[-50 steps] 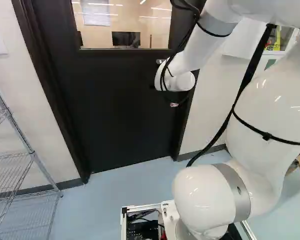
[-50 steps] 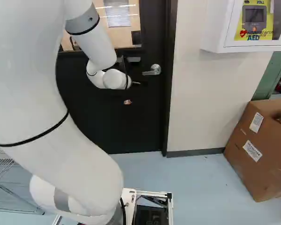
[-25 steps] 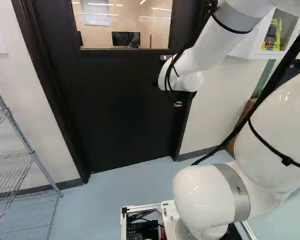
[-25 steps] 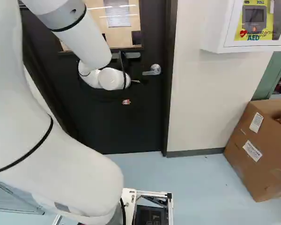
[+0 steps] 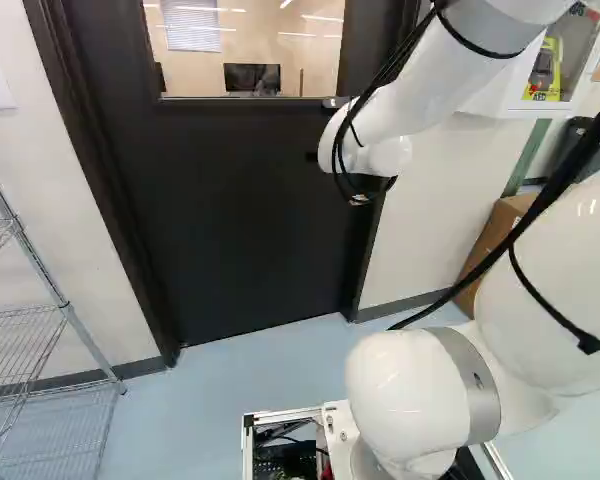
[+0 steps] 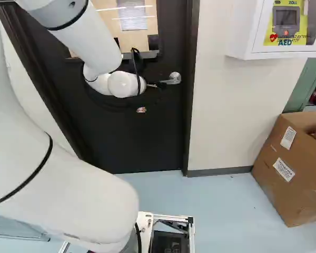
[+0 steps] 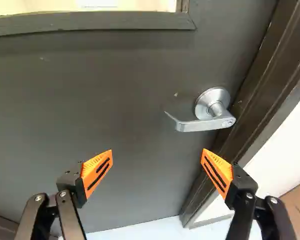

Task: Open the door and move inside

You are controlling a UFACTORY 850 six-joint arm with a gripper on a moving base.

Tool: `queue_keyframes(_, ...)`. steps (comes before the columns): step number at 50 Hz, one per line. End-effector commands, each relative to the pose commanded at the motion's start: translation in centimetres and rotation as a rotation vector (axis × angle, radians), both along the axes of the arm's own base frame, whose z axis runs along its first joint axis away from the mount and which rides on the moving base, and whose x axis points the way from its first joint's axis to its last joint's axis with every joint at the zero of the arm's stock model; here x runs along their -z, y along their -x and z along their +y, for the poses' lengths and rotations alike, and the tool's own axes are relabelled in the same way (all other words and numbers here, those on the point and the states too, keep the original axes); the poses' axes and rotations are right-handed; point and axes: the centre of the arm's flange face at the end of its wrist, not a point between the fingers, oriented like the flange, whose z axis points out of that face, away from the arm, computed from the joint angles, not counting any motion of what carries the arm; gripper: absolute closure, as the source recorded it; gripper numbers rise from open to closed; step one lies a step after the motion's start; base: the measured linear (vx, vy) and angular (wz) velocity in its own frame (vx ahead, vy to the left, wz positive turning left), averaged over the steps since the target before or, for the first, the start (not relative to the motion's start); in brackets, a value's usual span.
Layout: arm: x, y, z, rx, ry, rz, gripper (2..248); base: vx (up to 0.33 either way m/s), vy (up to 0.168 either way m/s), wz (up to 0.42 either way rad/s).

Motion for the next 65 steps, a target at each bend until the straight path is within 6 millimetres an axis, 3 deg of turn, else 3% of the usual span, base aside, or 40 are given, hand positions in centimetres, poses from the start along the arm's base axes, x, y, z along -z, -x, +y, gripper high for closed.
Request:
queue_keyframes(20,-2.2,-0.6,-0.2,0.005,0.002,-0.045,3,0.0,0.0,0.0)
queue_keyframes(47,-5.3,-4.6,-1.2,0.022,0.005,-0.095,3,0.0,0.0,0.0)
queue_keyframes(65,-5.6,-6.9,-2.1,0.037,0.005,-0.097,3,0.0,0.0,0.0)
